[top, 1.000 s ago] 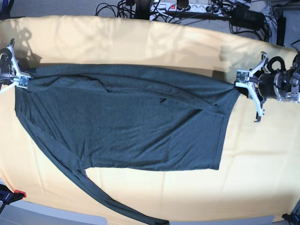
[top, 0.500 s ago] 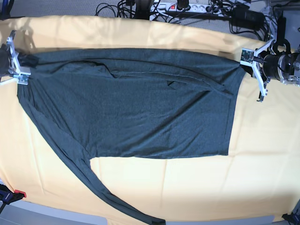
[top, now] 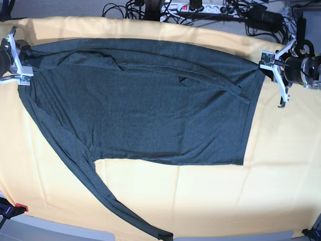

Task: Fold the T-shirt properly
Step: 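Drag the grey shirt by its shoulder corners toward the robot with both grippers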

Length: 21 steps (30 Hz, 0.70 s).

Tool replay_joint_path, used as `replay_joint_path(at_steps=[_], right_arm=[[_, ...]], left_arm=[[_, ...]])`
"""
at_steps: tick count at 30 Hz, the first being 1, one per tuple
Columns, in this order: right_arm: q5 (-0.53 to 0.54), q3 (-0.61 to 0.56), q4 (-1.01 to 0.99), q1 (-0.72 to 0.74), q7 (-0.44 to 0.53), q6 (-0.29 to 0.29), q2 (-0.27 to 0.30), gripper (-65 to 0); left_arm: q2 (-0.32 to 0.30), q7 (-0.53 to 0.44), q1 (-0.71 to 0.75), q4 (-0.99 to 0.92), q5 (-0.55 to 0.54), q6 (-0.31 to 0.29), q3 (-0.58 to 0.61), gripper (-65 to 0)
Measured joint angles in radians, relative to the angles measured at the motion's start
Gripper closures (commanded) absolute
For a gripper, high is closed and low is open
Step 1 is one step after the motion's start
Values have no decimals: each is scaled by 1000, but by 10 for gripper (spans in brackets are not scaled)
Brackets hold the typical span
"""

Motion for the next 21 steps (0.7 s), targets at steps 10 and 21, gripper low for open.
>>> replay_joint_path(at_steps=[10,21], right_arm=[[106,2,1,-32,0,0,3,0],[-104,-1,1,-211,-2,0,1,0]], left_arm=[[-47,1,97,67,35,2,-1,0],[-55,-4,113,67,75,3,-1,0]])
